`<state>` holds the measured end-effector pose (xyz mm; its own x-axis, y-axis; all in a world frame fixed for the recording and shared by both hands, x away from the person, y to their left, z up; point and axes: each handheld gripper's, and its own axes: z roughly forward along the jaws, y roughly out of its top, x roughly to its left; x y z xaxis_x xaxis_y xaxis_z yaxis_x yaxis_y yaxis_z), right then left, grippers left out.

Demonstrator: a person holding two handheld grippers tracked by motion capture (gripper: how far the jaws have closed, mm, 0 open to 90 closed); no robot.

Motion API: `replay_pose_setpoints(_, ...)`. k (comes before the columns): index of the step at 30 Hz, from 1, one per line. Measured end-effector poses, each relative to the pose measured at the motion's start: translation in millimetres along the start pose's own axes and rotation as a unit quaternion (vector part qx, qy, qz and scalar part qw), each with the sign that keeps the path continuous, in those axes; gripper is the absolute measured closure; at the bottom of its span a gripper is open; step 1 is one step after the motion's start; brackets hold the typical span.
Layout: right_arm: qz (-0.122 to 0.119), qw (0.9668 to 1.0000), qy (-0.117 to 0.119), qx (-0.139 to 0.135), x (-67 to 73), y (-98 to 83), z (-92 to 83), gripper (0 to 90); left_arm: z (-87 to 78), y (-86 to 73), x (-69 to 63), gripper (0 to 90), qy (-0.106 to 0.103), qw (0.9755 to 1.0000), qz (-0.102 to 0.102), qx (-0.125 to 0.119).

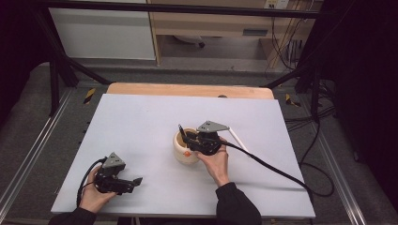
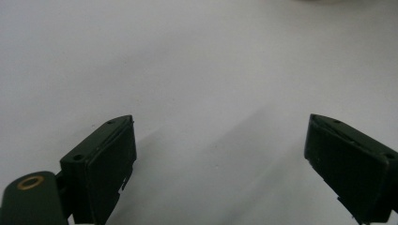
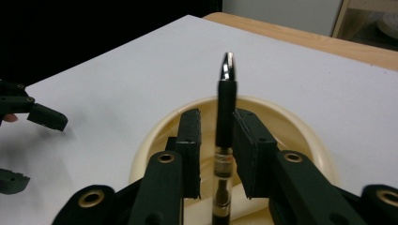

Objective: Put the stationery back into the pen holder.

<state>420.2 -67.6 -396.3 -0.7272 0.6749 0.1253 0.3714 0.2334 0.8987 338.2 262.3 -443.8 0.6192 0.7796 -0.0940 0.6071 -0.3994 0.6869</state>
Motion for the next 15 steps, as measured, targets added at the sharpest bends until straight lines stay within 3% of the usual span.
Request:
replay_pose_setpoints(6, -0.002, 1.0, 0.001, -0.002, -2.9, 7.5, -19.9, 58.9, 0.2, 0.0, 0.1, 9.5, 0.0, 1.0, 0.0, 0.001)
replay_pose_setpoints(15, 0.012, 0.9998, 0.002, 0.016, -12.2, 15.1, -50.1, 27.4, 1.0, 0.1, -0.1, 9.4, -0.001, 1.0, -0.001, 0.002)
